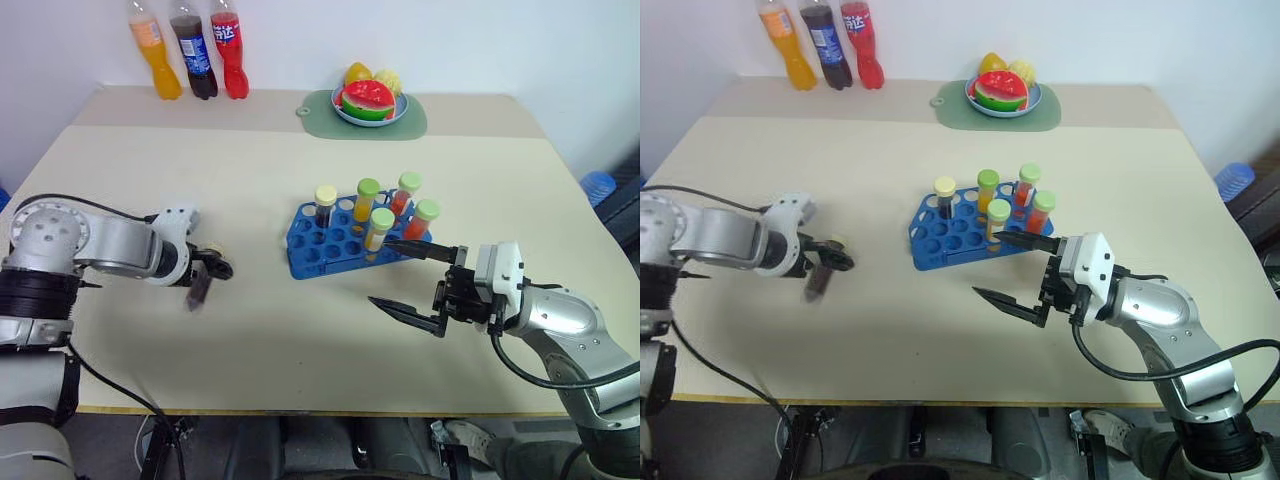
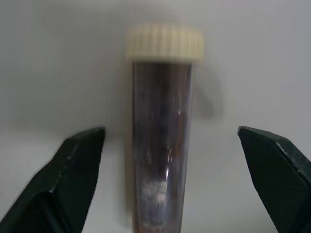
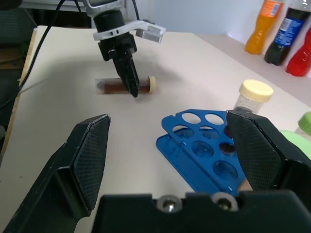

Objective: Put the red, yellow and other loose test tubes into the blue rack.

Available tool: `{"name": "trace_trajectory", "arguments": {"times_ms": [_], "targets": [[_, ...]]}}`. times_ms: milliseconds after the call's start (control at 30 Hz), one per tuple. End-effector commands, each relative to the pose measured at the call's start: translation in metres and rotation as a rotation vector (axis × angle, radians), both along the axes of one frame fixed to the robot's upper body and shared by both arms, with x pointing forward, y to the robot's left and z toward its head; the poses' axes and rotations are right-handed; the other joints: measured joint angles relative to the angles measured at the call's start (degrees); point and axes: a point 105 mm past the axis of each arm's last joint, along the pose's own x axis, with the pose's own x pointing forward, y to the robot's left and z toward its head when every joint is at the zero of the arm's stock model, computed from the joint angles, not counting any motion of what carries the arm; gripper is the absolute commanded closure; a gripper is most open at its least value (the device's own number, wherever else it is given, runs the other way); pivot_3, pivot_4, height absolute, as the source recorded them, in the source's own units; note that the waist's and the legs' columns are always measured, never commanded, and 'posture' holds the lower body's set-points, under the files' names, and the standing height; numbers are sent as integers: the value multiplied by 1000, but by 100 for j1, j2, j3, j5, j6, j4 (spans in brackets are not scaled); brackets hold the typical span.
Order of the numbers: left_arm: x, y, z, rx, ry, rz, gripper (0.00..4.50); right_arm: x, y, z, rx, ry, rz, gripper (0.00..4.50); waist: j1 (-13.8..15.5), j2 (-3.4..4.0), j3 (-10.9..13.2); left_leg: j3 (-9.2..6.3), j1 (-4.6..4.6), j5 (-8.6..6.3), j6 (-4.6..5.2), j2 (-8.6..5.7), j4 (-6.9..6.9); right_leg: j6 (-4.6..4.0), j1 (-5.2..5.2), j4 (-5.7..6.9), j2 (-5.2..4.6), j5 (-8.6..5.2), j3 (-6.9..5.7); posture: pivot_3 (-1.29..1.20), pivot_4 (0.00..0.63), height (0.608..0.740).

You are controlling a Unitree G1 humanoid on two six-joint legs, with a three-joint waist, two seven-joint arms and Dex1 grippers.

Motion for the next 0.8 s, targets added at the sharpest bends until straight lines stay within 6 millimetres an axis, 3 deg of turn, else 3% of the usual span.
{"name": "trace_trajectory", "arguments": {"times_ms": [33, 167, 200, 333, 467, 533, 633, 733, 800], "targets": [[3, -7, -1, 13, 0, 38, 1299, -3, 0, 7, -2, -37, -7, 270, -2, -1, 0, -1, 0, 1, -1, 0, 0, 0, 1, 0, 1, 0, 0, 0, 150, 740], [2, -6, -2, 17, 1, 70, 3370, -2, -4, 5, -2, -32, -28, 270, 3, 0, 0, 1, 0, 2, -4, 0, 0, -4, 1, 0, 1, -2, 0, 0, 150, 740], [1, -5, -2, 17, -2, 70, 3674, -2, -4, 5, 0, -30, -32, 270, 8, -1, 0, 2, 0, 2, -4, -1, 0, -5, 1, 0, 0, -2, 0, 0, 150, 740], [-6, -13, 11, -55, -66, -20, 3746, 1, -5, 3, 6, -25, -42, 270, -7, -1, 0, 3, -1, 3, -6, -2, 0, -9, 1, -2, 3, -5, 0, 0, 150, 740], [-4, -18, 45, -53, -360, -140, 3746, 6, -6, 3, 20, -27, -67, 270, -15, -3, 2, 4, -4, 9, -16, -1, -1, -11, -5, -2, 8, -6, -2, 0, 150, 740], [-8, -43, 74, -252, -569, -319, 3746, 11, -9, 2, 35, -19, -98, 270, -19, 2, 3, 9, -4, 10, -18, -1, -4, -14, -6, -7, 9, -7, -1, 0, 150, 740], [-21, -59, 93, -374, -716, -513, 3746, 16, -15, -4, 49, 4, -147, 270, -5, 2, 3, 17, -4, 13, -26, 0, -11, -16, -8, -13, 7, -8, -2, 0, 150, 740], [-28, -73, 100, -442, -853, -692, 3746, 16, -24, -15, 67, 45, -217, 270, 34, 3, 2, 16, -6, 12, -24, -1, -10, -16, -6, -17, 3, -8, -1, 0, 150, 740], [-27, -80, 89, -321, -984, -841, 3746, 14, -30, -21, 92, 79, -267, 270, 34, 6, 2, 18, -7, 11, -23, -1, -11, -17, -6, -23, 3, -8, 0, 0, 150, 740]]}}
